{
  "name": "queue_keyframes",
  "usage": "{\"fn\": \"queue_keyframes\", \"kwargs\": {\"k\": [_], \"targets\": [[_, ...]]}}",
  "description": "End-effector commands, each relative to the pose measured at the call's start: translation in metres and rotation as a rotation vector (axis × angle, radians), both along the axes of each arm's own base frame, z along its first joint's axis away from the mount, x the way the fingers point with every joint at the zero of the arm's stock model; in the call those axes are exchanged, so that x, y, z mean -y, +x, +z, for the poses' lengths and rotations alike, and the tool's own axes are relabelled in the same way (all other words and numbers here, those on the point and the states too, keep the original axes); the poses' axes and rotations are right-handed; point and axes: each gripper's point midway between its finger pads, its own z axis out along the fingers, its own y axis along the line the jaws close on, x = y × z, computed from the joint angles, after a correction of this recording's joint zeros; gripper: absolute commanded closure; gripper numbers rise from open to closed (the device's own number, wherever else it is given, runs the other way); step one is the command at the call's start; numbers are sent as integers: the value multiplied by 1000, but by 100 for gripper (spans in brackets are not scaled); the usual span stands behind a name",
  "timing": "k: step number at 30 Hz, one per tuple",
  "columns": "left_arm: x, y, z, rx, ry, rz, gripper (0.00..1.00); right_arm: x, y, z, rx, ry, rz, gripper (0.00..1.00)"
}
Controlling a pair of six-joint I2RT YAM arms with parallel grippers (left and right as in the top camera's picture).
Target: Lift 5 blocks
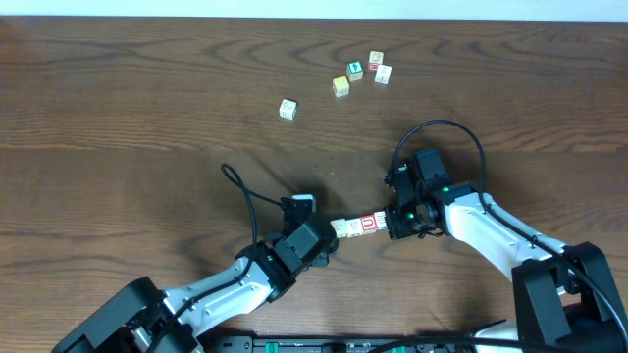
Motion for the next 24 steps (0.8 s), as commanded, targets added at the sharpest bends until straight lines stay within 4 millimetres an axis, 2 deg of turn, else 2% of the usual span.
{"fn": "queue_keyframes", "kwargs": {"k": [1, 8, 16, 24], "targets": [[5, 2, 2, -14, -7, 3, 93, -5, 1, 1, -3, -2, -3, 99], [6, 1, 1, -33, -30, 23, 93, -6, 1, 3, -8, 2, -20, 99], [9, -2, 1, -43, -38, 5, 93, -27, -3, 9, 1, 18, 44, 99], [14, -1, 4, -46, -51, -10, 93, -34, -2, 12, 16, -16, 33, 99]]}}
